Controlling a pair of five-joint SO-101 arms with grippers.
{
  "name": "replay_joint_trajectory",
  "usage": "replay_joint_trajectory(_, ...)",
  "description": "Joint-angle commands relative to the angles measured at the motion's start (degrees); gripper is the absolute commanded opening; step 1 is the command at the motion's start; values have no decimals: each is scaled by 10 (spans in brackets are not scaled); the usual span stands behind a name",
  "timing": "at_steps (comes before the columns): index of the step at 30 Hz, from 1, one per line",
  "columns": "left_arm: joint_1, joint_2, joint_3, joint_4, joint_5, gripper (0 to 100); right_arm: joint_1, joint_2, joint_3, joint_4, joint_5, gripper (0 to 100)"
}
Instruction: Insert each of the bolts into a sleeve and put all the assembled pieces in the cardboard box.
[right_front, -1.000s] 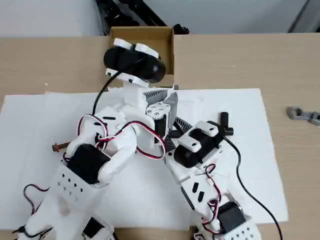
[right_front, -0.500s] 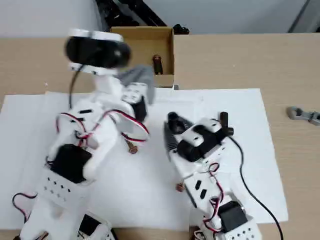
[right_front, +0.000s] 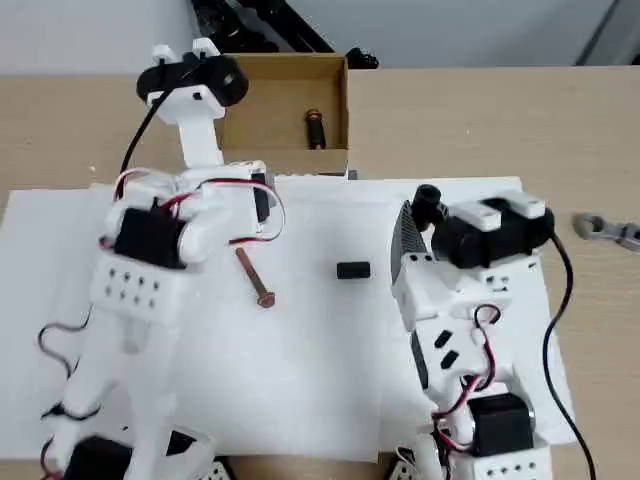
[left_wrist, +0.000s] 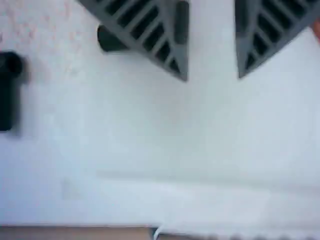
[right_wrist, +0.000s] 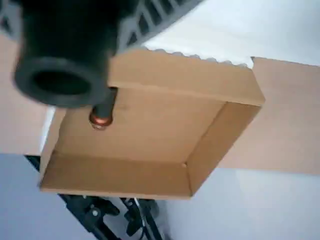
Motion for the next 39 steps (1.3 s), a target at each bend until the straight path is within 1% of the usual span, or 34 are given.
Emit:
replay_joint_trajectory(1,-4,41,-58,34,12,62,4,25,-48,2,-8,2)
replay_joint_trajectory(5,0,89,-95,63,12,62,37,28,-72,3,-19,2)
replay_joint_trajectory(7,0,113,-115,73,11,63,69,29,-79,3,-22,2)
replay_joint_trajectory(10,2,156,-162,109,6,74,112,26,-82,4,-21,2)
replay_joint_trajectory(11,10,172,-182,121,-7,76,128,26,-84,6,-21,2)
replay_joint_trajectory(15,55,235,-261,166,-88,77,189,26,-105,38,-24,2)
replay_joint_trajectory(19,105,282,-336,188,-191,77,250,26,-113,67,-24,2)
replay_joint_trajectory(21,124,302,-355,193,-250,77,284,25,-113,80,-24,2)
replay_joint_trajectory(24,147,328,-362,193,-318,77,347,25,-113,106,-25,2)
replay_joint_trajectory(27,177,349,-361,194,-367,77,421,25,-113,139,-55,2)
replay_joint_trajectory(30,212,364,-362,193,-414,77,475,25,-113,181,-73,2)
replay_joint_trajectory(34,251,382,-362,179,-467,77,519,25,-113,226,-94,2)
replay_joint_trajectory(39,272,403,-362,143,-514,77,561,25,-113,233,-105,2)
